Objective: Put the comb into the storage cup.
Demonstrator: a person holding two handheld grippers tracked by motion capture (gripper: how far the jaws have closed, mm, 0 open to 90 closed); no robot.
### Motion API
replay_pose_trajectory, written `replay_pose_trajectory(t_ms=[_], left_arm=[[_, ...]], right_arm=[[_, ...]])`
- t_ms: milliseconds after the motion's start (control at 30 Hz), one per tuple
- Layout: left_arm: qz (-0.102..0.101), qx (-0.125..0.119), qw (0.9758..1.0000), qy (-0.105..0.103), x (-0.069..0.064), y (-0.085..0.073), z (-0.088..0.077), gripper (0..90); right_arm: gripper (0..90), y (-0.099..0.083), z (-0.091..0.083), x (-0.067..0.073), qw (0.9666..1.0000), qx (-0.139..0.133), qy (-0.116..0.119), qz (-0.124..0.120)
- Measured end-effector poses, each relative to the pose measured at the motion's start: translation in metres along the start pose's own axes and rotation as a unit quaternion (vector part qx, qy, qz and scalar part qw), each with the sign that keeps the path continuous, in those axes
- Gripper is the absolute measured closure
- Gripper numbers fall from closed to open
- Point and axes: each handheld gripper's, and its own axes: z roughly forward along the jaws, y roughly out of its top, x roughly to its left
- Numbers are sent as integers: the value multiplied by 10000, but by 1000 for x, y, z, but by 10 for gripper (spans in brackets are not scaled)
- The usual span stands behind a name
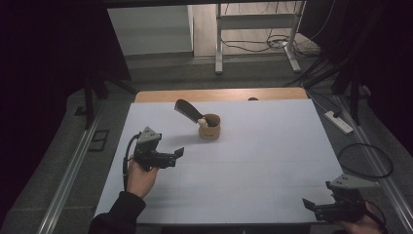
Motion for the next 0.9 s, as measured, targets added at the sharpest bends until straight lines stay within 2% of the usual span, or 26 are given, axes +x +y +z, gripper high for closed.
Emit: replay_pose_trajectory(t_ms=[367, 900], left_arm=[[50, 131, 9999, -14, -10, -11, -11, 0], [-100, 84, 9999, -46, -14, -26, -32, 0]], right_arm=[[0, 0, 0, 0, 10000, 1, -12, -4], [0, 0, 0, 1, 10000, 1, -21, -9]])
